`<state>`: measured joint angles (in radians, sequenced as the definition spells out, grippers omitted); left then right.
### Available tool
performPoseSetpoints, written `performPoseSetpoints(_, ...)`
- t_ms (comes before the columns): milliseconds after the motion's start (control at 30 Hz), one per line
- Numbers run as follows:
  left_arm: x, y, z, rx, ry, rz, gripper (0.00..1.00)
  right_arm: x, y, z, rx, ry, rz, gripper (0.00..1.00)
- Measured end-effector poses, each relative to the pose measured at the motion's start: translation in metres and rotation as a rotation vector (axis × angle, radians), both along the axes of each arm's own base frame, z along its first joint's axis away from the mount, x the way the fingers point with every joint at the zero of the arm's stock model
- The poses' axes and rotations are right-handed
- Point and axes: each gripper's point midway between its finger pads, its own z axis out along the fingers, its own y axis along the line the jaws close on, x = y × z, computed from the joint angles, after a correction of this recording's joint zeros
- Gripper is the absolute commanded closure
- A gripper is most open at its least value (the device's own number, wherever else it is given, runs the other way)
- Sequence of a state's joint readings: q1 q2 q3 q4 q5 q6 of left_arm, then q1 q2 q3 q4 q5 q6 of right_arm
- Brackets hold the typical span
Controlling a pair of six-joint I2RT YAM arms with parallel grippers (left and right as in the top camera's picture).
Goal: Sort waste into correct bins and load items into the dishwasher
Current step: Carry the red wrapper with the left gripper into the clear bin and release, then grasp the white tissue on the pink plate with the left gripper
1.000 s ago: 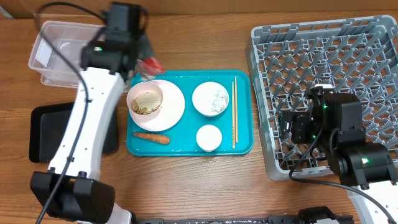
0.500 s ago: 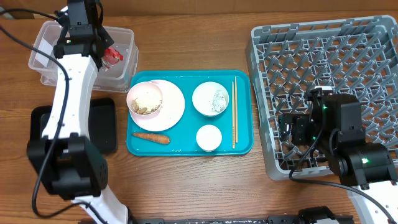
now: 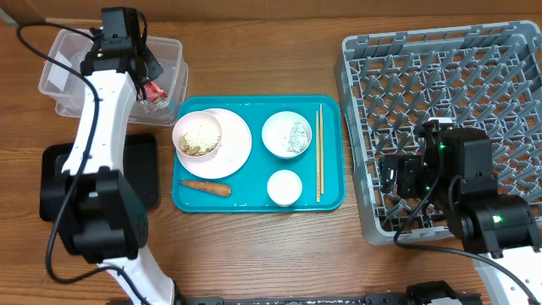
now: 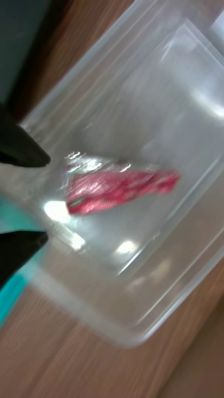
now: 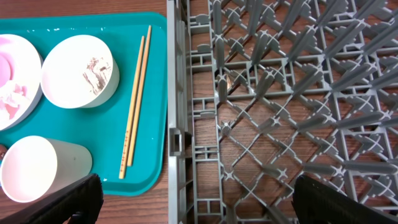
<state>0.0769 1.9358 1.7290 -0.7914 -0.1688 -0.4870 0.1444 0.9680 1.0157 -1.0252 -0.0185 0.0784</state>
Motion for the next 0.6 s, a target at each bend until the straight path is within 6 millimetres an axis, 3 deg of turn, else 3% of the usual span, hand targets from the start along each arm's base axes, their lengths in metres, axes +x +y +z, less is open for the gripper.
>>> performPoseSetpoints(100, -0.017, -0.031, 0.020, -0.104, 0.004, -0.083, 0.51, 0.000, 0.000, 0.000, 0.000, 0.001, 0.000, 0.00)
performPoseSetpoints(267, -0.070, -0.099, 0.037, -0.223, 0.123, -0.244, 0.46, -0.002, 0.000, -0.001, -0.001, 0.008, 0.000, 0.00)
performPoseSetpoints(433, -0.120, -0.144, 0.011, -0.191, 0.361, -0.357, 0.44, -0.003, 0.000, -0.002, -0.002, 0.016, 0.000, 0.00)
performPoseSetpoints(600, -0.138, -0.172, -0.017, -0.115, 0.485, -0.432, 0.43, -0.003, 0.000, -0.002, -0.002, 0.015, 0.000, 0.00)
